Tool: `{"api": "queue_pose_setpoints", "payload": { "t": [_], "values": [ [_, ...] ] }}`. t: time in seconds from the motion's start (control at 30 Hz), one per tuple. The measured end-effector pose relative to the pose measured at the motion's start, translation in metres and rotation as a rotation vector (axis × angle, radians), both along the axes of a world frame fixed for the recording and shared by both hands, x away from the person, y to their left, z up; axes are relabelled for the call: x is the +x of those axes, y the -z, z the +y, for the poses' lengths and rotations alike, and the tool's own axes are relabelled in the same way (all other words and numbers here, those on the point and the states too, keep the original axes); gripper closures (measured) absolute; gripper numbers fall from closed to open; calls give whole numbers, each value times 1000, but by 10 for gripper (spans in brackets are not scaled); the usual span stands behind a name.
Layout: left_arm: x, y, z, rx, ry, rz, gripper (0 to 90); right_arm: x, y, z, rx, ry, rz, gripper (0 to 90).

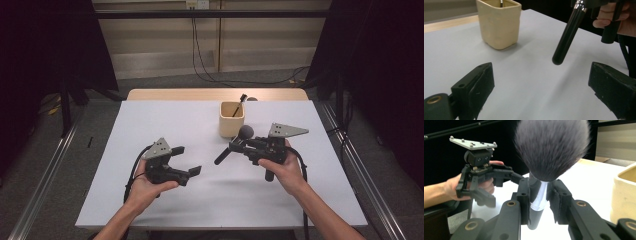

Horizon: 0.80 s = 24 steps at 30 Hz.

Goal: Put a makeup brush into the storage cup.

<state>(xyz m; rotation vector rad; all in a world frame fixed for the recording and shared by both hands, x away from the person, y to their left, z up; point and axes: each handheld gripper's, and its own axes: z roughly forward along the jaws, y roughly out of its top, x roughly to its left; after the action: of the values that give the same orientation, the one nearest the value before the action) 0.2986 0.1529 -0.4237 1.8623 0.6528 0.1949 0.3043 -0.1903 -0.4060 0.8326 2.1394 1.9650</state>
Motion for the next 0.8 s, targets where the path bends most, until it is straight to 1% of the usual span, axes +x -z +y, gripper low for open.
{"api": "queue_pose_setpoints", "payload": {
  "t": [0.03, 0.07, 0.1, 0.2, 0.23, 0.27, 0.3, 0.33, 0.37, 0.43, 0.5, 0.57, 0.6, 0.67, 0.73, 0.8],
  "values": [
    [0, 0, 3, -15, -15, 14, 42, 0, 0, -1, -3, 3, 1, 716],
    [0, -1, 5, -6, -29, 23, 41, 0, 0, -2, -11, 8, 1, 716],
    [-1, -1, 7, 2, -50, 21, 41, 0, 0, -3, -17, 10, 2, 716],
    [-4, -3, 12, 5, -89, -22, 41, 0, -2, -6, -34, 13, 16, 716],
    [-5, -4, 14, 9, -96, -29, 41, 0, -2, -7, -39, 15, 16, 716],
    [-6, -5, 16, 0, -95, -30, 41, 0, -2, -8, -49, 20, 16, 716],
    [-7, -5, 18, -5, -102, -43, 40, 1, -2, -9, -52, 23, 15, 716],
    [-9, -4, 21, -9, -129, -64, 30, 1, -2, -10, -56, 28, 13, 716],
    [-9, -4, 22, -13, -138, -73, 22, 1, -2, -12, -61, 35, 18, 716],
    [-10, -2, 28, -23, -153, -62, 24, 1, -2, -14, -72, 47, 17, 716],
    [-11, 0, 35, -37, -181, -51, 27, 2, -3, -17, -76, 58, 33, 716],
    [-14, 1, 43, -31, -209, -56, 27, 3, -4, -20, -92, 73, 41, 716],
    [-16, 1, 47, -42, -227, -64, 27, 3, -4, -21, -92, 78, 42, 716],
    [-21, 0, 54, -36, -227, -75, 23, 3, -5, -24, -92, 94, 43, 716],
    [-23, 2, 61, -46, -241, -66, 23, 5, -6, -25, -101, 101, 45, 716],
    [-25, 5, 67, -52, -249, -71, 24, 7, -7, -26, -118, 104, 50, 716]
  ]
}}
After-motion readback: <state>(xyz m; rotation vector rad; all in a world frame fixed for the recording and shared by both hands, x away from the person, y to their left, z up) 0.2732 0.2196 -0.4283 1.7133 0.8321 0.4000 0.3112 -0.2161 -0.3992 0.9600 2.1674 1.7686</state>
